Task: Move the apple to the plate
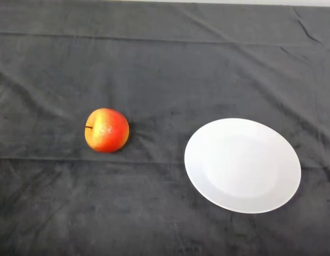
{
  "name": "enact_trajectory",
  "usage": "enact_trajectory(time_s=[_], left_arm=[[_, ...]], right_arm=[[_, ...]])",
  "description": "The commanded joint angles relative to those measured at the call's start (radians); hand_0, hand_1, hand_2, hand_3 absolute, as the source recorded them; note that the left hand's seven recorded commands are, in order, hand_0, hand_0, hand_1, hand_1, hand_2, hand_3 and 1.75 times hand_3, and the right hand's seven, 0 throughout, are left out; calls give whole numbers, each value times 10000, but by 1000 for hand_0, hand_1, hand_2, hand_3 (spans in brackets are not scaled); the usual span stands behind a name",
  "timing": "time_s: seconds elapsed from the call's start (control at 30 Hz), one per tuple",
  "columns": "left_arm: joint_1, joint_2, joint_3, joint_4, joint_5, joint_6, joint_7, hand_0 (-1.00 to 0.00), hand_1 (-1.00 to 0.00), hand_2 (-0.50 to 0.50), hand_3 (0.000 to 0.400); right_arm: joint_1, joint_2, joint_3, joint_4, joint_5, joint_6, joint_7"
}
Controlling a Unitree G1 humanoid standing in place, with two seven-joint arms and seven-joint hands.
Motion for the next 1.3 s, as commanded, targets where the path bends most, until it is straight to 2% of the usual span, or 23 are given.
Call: enact_trajectory(time_s=[0.03, 0.5, 0.97, 1.3], left_arm=[[-413, -79, -306, -505, 253, -325, -101, 0, 0, 0, 0], [-920, -909, -1432, -691, 1482, -626, -318, 0, 0, 0, 0], [-1396, -1820, -2571, -753, 2559, -650, -663, 0, 0, 0, 0], [-1661, -2259, -3287, -738, 3242, -633, -844, 0, 0, 0, 0]], right_arm=[[772, 457, 218, 287, -213, 104, 107], [793, 457, 211, 245, -206, 125, 114], [812, 457, 205, 205, -200, 146, 120], [821, 457, 201, 184, -198, 158, 124]])
